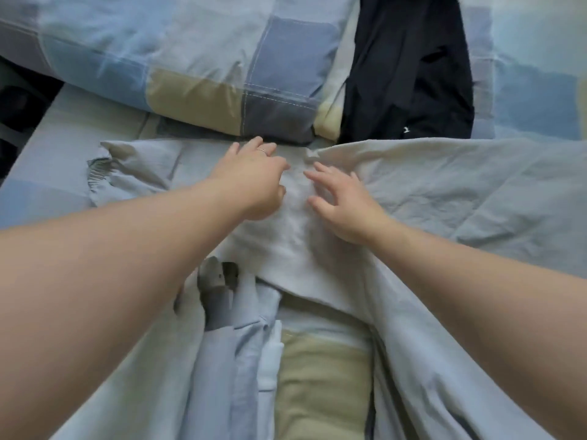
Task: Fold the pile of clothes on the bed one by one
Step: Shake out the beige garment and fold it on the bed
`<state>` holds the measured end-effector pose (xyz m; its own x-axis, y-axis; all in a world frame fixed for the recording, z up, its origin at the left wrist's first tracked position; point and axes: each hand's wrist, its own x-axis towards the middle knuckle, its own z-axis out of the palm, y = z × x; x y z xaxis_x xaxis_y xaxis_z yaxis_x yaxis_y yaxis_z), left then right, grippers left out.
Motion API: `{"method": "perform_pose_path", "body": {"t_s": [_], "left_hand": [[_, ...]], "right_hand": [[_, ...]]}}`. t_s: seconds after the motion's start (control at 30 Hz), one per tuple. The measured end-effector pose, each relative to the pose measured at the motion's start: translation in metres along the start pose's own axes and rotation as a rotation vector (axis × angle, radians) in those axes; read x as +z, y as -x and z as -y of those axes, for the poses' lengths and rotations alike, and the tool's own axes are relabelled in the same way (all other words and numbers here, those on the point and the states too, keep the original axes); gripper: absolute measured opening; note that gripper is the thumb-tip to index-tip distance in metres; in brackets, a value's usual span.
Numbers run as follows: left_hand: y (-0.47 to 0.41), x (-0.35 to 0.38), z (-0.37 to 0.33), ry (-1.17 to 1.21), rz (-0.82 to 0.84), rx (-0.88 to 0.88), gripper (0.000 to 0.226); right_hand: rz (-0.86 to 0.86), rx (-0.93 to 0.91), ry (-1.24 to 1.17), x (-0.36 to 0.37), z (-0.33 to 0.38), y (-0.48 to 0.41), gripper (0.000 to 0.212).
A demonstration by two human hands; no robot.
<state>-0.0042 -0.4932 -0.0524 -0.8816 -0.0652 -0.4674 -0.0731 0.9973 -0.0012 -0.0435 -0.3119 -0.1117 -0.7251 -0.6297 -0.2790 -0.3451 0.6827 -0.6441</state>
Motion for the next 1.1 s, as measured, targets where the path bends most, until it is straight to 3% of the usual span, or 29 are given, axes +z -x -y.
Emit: {"method": "perform_pose_path", "body": {"t_s": [0.07, 0.17, 0.33, 0.43, 0.6, 0.7, 0.9, 1.0, 1.1], "left_hand": [[0.005, -0.004, -0.045, 0.046, -0.045, 0.007, 0.051], [0.01, 0.004, -0.125, 0.166, -0.084, 0.05, 0.054], [0.019, 0.039, -0.254, 0.181, -0.021, 0.285, 0.066], [0.022, 0.07, -0.285, 0.163, 0.126, 0.149, 0.073], [0.063, 0.105, -0.291, 0.145, -0.03, 0.017, 0.076], [0.114, 0.12, -0.301, 0.173, -0.025, -0.058, 0.081], [0.228, 0.156, -0.32, 0.65, -0.029, -0.484, 0.093], [0.272, 0.177, -0.325, 0.867, -0.002, -0.614, 0.075], [0.305, 0.197, -0.33, 0.79, -0.003, -0.548, 0.04]], "right_hand": [[-0.203, -0.017, -0.052, -0.03, -0.017, 0.041, 0.056], [-0.323, 0.048, 0.154, -0.076, -0.075, 0.113, 0.065], [-0.124, 0.439, 0.488, -0.117, -0.188, 0.205, 0.076], [0.066, 0.559, 0.401, -0.113, -0.23, 0.241, 0.075], [-0.054, 0.489, 0.223, -0.088, -0.241, 0.296, 0.079], [-0.031, 0.432, 0.207, -0.069, -0.224, 0.333, 0.082], [0.135, 0.347, 0.224, -0.011, -0.177, 0.418, 0.079], [0.216, 0.325, 0.187, 0.021, -0.156, 0.461, 0.077], [0.224, 0.35, 0.154, 0.048, -0.141, 0.497, 0.08]]}}
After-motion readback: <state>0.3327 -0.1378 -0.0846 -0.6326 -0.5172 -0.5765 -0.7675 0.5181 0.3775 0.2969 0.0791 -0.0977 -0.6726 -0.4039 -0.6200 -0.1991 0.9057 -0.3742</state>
